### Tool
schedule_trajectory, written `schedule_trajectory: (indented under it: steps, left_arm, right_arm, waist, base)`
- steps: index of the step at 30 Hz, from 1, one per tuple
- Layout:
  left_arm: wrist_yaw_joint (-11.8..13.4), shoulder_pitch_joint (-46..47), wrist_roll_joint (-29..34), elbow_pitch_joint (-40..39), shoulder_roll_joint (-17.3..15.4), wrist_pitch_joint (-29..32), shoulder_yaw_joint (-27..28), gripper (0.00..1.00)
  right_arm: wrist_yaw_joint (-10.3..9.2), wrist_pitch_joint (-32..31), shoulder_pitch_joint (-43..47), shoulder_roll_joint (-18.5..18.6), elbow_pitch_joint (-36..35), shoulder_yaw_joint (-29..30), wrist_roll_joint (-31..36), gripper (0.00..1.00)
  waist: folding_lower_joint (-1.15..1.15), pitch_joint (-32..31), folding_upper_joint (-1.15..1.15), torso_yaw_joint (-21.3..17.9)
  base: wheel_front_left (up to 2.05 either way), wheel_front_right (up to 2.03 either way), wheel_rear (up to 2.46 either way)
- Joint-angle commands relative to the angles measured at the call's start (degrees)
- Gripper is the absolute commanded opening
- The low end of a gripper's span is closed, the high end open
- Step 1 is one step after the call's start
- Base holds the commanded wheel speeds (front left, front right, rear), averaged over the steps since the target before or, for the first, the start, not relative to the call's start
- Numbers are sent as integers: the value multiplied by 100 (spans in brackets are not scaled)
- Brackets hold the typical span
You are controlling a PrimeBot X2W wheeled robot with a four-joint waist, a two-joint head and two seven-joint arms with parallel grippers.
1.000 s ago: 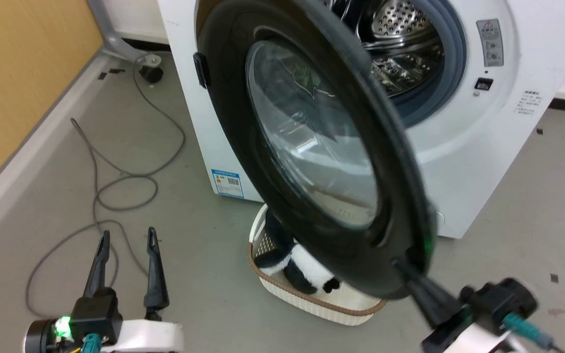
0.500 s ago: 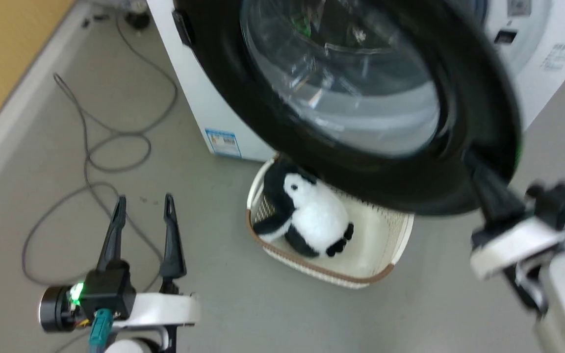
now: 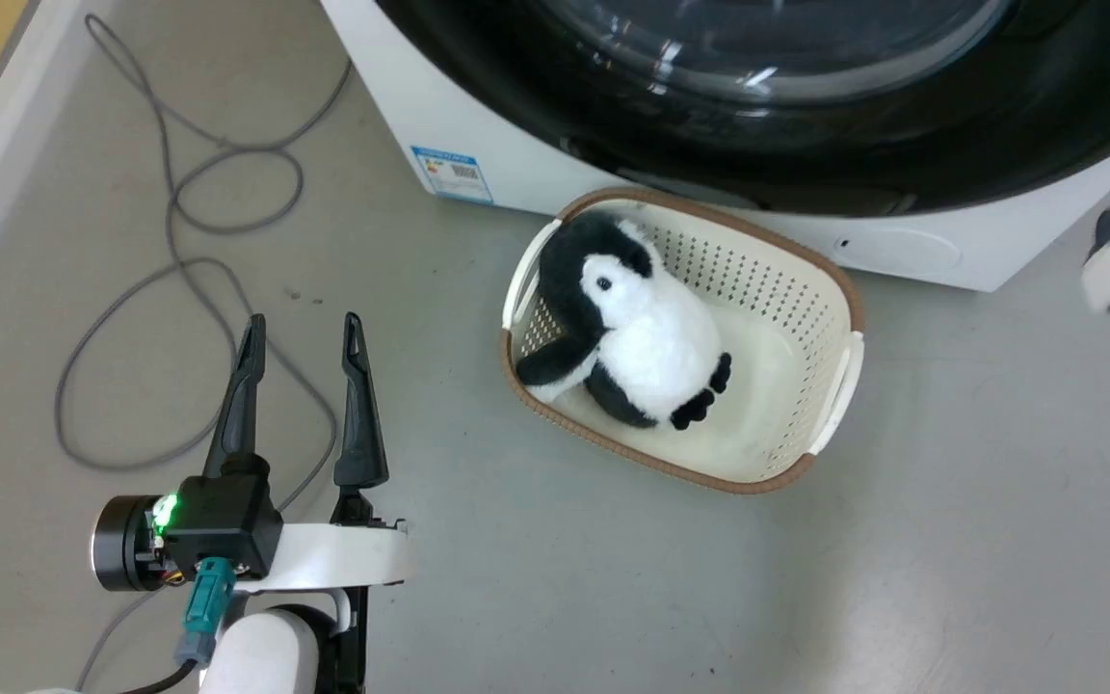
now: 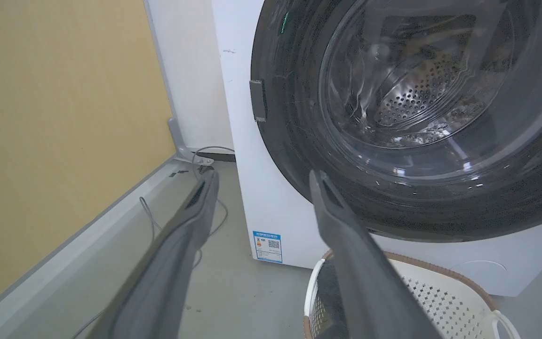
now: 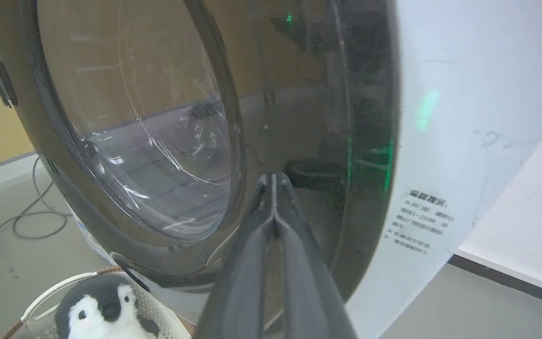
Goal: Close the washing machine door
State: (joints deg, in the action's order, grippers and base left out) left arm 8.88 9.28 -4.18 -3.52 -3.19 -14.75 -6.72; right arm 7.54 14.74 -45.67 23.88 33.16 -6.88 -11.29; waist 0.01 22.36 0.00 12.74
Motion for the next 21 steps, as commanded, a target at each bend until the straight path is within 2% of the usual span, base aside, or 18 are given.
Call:
schedule_trajectory:
  steps: [1,12,21]
  left_arm:
    - [0,92,-23,-12,12,-25,11,100]
    - [27,117,-28,-42,29,-25,26,100]
    - [65,33,-11,29,30,-25,111,100]
  right_arm:
    - [-5,26,-227,67,159,3,37,0]
    - [-5,26,-863,131,1062,212,185,0]
    - [-5,26,-578,-80,918,397,317,0]
  waist:
    - [-1,59,0,44]
    - [-1,102,0,94]
    - [-1,-175,0,-62]
  base:
    - [0,0,0]
    - [0,0,0]
    - [0,0,0]
